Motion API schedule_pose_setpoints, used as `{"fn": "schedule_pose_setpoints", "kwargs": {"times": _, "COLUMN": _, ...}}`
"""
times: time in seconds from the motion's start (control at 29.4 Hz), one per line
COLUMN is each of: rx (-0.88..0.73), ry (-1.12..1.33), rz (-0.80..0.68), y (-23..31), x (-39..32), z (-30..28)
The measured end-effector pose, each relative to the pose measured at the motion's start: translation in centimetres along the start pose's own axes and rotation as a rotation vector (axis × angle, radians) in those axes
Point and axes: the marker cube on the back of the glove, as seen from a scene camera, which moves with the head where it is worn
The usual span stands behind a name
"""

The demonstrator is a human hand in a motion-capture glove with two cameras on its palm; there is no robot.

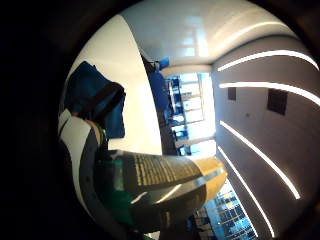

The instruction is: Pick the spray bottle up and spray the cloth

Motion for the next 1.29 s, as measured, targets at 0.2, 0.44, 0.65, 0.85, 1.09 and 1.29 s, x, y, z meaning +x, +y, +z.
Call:
{"fn": "schedule_pose_setpoints", "kwargs": {"times": 0.2, "rx": -0.005, "ry": 0.012, "rz": -0.009, "y": 0.12, "x": -0.22, "z": 0.16}}
{"fn": "schedule_pose_setpoints", "kwargs": {"times": 0.44, "rx": -0.011, "ry": 0.001, "rz": -0.007, "y": 0.28, "x": -0.62, "z": 0.42}}
{"fn": "schedule_pose_setpoints", "kwargs": {"times": 0.65, "rx": -0.012, "ry": 0.002, "rz": -0.010, "y": 0.23, "x": -0.64, "z": 0.36}}
{"fn": "schedule_pose_setpoints", "kwargs": {"times": 0.85, "rx": -0.012, "ry": 0.002, "rz": -0.013, "y": 0.33, "x": -0.95, "z": 0.40}}
{"fn": "schedule_pose_setpoints", "kwargs": {"times": 1.09, "rx": -0.016, "ry": -0.002, "rz": -0.014, "y": 0.42, "x": -1.00, "z": 0.40}}
{"fn": "schedule_pose_setpoints", "kwargs": {"times": 1.29, "rx": -0.010, "ry": -0.047, "rz": 0.009, "y": 0.42, "x": -0.57, "z": 0.11}}
